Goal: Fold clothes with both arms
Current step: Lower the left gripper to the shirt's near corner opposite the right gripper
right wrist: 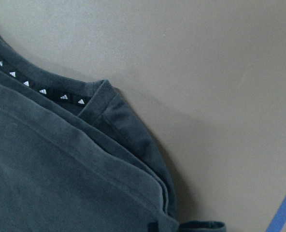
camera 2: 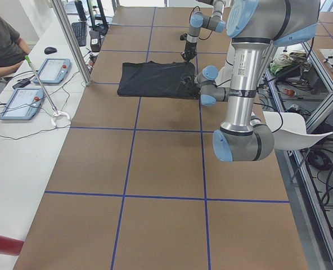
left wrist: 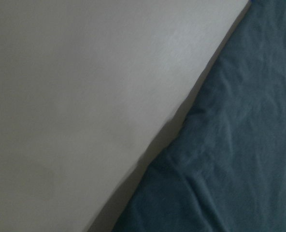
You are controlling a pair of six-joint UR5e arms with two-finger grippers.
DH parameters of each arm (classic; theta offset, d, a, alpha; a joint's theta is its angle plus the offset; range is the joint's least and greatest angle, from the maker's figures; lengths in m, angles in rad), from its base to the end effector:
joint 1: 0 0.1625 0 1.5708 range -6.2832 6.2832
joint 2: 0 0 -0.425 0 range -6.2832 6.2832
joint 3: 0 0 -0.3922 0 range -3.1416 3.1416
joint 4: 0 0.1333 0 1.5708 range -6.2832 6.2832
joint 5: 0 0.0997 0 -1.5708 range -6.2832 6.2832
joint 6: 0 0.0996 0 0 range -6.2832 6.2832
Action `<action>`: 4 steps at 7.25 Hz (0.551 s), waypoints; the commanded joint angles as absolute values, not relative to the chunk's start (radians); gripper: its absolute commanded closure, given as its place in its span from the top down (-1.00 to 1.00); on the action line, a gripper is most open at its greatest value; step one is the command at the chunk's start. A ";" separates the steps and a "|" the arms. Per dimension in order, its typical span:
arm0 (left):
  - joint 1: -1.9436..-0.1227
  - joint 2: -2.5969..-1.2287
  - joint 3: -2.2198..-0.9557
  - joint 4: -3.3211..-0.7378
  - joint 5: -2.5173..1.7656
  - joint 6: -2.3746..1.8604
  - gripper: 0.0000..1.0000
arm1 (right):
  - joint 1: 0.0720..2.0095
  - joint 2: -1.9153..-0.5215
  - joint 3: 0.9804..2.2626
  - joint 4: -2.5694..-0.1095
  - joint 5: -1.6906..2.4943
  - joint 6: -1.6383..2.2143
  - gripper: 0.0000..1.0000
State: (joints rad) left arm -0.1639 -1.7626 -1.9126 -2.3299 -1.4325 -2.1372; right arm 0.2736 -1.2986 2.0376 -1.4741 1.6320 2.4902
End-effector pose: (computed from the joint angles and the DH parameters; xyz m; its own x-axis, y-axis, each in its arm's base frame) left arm 0.5097 -0.2333 0.3114 0.0716 -0.5505 -0.8317 0.3921 0.7823 -0.4840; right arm -0.4901 -0.2697 0.3004 0.2118 0.8838 0.4171 -0.6505 0.4460 -0.6147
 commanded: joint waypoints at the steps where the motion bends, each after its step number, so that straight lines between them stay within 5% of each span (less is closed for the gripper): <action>1: -0.135 -1.761 -1.907 -2.326 -1.425 -2.143 0.82 | 0.275 -1.296 2.039 -1.474 1.634 2.490 -1.00; 4: -0.129 -1.772 -1.888 -2.318 -1.407 -2.143 0.73 | 0.281 -1.298 2.039 -1.470 1.651 2.490 -1.00</action>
